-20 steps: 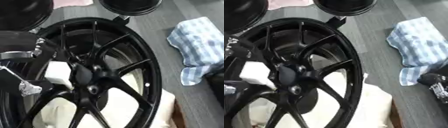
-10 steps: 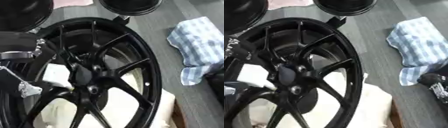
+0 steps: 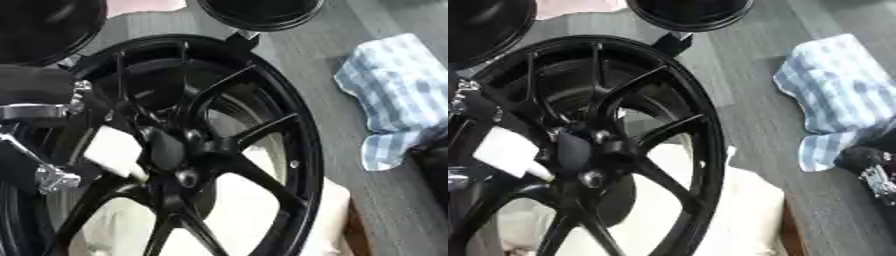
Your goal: Pull the pin out of the wheel hub.
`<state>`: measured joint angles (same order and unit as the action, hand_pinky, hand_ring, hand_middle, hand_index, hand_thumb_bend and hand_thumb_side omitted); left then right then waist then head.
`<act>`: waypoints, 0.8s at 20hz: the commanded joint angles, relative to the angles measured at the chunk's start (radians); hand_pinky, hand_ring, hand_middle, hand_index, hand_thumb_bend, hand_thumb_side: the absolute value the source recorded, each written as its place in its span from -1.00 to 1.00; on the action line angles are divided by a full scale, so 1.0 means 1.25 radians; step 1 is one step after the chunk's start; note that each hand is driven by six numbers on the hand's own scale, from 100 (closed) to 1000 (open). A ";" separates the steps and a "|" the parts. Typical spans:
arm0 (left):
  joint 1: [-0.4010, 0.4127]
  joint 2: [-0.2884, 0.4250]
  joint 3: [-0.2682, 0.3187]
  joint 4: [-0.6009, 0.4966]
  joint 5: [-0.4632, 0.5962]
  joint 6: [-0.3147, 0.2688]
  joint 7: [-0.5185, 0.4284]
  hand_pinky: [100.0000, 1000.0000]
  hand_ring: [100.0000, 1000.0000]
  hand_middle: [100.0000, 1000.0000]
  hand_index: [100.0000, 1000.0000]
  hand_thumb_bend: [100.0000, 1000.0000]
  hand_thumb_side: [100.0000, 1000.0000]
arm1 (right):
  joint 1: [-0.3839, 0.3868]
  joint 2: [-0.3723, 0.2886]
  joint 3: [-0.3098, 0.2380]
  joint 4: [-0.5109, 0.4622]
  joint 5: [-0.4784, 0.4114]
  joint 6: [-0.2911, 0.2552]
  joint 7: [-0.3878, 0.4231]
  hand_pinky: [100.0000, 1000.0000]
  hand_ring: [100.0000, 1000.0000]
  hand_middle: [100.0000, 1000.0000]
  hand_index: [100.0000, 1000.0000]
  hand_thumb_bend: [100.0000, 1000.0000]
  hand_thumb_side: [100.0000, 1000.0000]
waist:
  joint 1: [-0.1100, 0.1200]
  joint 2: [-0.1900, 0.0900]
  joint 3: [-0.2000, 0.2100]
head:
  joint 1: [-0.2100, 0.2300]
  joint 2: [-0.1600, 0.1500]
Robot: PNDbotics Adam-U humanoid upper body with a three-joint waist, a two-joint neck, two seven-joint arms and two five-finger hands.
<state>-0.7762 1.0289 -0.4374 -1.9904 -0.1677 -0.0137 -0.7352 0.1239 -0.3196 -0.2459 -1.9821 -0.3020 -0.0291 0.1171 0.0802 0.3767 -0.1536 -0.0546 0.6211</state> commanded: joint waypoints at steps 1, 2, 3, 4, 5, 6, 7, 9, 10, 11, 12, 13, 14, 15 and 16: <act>-0.012 0.012 0.013 -0.008 0.024 0.014 0.013 0.69 0.03 -0.26 -0.14 -1.00 -0.73 | 0.001 -0.006 -0.006 -0.014 0.003 0.003 -0.003 0.69 0.33 0.22 0.04 -1.00 -0.21 | -0.004 -0.014 0.002 | -0.001 -0.011; -0.012 0.012 0.014 -0.008 0.029 0.017 0.018 0.68 0.02 -0.27 -0.16 -1.00 -0.72 | 0.001 -0.006 -0.006 -0.014 0.002 0.004 -0.004 0.69 0.33 0.22 0.04 -1.00 -0.21 | -0.004 -0.015 0.002 | -0.001 -0.011; -0.013 0.012 0.014 -0.008 0.032 0.020 0.022 0.67 0.01 -0.29 -0.20 -1.00 -0.72 | 0.001 -0.007 -0.007 -0.014 0.001 0.004 -0.005 0.69 0.33 0.22 0.04 -1.00 -0.21 | -0.004 -0.015 0.002 | -0.001 -0.012; -0.014 0.012 0.014 -0.008 0.035 0.021 0.025 0.67 0.00 -0.30 -0.22 -1.00 -0.72 | 0.001 -0.007 -0.007 -0.014 0.001 0.005 -0.005 0.69 0.33 0.22 0.04 -1.00 -0.21 | -0.004 -0.016 0.002 | -0.001 -0.012; -0.014 0.012 0.014 -0.008 0.035 0.021 0.029 0.66 0.00 -0.32 -0.26 -1.00 -0.72 | 0.001 -0.007 -0.007 -0.014 0.000 0.005 -0.006 0.69 0.33 0.22 0.04 -1.00 -0.21 | -0.004 -0.017 0.001 | -0.001 -0.012; -0.015 0.012 0.014 -0.008 0.036 0.022 0.033 0.65 -0.02 -0.34 -0.29 -1.00 -0.71 | 0.001 -0.007 -0.007 -0.014 -0.001 0.006 -0.006 0.69 0.33 0.22 0.04 -1.00 -0.21 | -0.004 -0.018 0.001 | -0.001 -0.012; -0.015 0.011 0.014 -0.008 0.036 0.023 0.039 0.64 -0.03 -0.35 -0.32 -1.00 -0.70 | 0.001 -0.007 -0.008 -0.014 -0.002 0.006 -0.006 0.69 0.33 0.22 0.04 -1.00 -0.21 | -0.004 -0.018 0.001 | -0.001 -0.012; -0.014 0.012 0.015 -0.008 0.038 0.024 0.051 0.64 -0.04 -0.37 -0.35 -1.00 -0.70 | 0.002 -0.007 -0.008 -0.014 -0.003 0.007 -0.007 0.69 0.32 0.22 0.03 -1.00 -0.21 | -0.004 -0.020 0.001 | -0.001 -0.012; -0.013 0.013 0.017 -0.008 0.040 0.025 0.057 0.64 -0.05 -0.38 -0.36 -1.00 -0.70 | 0.002 -0.008 -0.009 -0.014 -0.004 0.007 -0.008 0.69 0.32 0.22 0.03 -1.00 -0.21 | -0.004 -0.020 0.001 | -0.001 -0.012; -0.012 0.014 0.019 -0.008 0.044 0.024 0.064 0.63 -0.06 -0.38 -0.36 -1.00 -0.70 | 0.003 -0.008 -0.009 -0.014 -0.005 0.007 -0.008 0.69 0.32 0.22 0.03 -1.00 -0.17 | -0.004 -0.021 0.001 | -0.001 -0.012; -0.013 0.014 0.023 -0.008 0.049 0.022 0.072 0.63 -0.07 -0.40 -0.38 -1.00 -0.70 | 0.003 -0.008 -0.010 -0.014 -0.005 0.008 -0.009 0.69 0.32 0.22 0.03 -1.00 -0.21 | -0.004 -0.022 0.001 | -0.001 -0.012; -0.014 0.014 0.027 -0.008 0.062 0.023 0.084 0.63 -0.08 -0.41 -0.38 -1.00 -0.70 | 0.003 -0.008 -0.010 -0.014 -0.006 0.008 -0.009 0.69 0.32 0.22 0.03 -1.00 -0.21 | -0.004 -0.023 0.001 | -0.001 -0.013; -0.016 0.015 0.031 -0.008 0.078 0.025 0.094 0.63 -0.08 -0.42 -0.38 -1.00 -0.70 | 0.003 -0.009 -0.010 -0.014 -0.007 0.008 -0.009 0.69 0.32 0.22 0.03 -1.00 -0.21 | -0.004 -0.024 0.001 | 0.000 -0.013; -0.018 0.017 0.035 -0.008 0.093 0.027 0.102 0.62 -0.09 -0.43 -0.39 -1.00 -0.70 | 0.003 -0.009 -0.010 -0.014 -0.008 0.009 -0.010 0.69 0.32 0.22 0.04 -1.00 -0.21 | -0.004 -0.025 0.001 | 0.000 -0.013; -0.020 0.018 0.040 -0.008 0.108 0.029 0.109 0.62 -0.10 -0.44 -0.39 -1.00 -0.70 | 0.003 -0.010 -0.011 -0.014 -0.009 0.009 -0.010 0.69 0.32 0.22 0.04 -1.00 -0.21 | -0.004 -0.026 0.001 | -0.001 -0.013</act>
<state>-0.7821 1.0289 -0.4150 -1.9911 -0.0543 0.0208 -0.6153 0.1247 -0.3142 -0.2485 -1.9821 -0.3080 -0.0187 0.1068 0.0796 0.3714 -0.1526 -0.0547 0.6207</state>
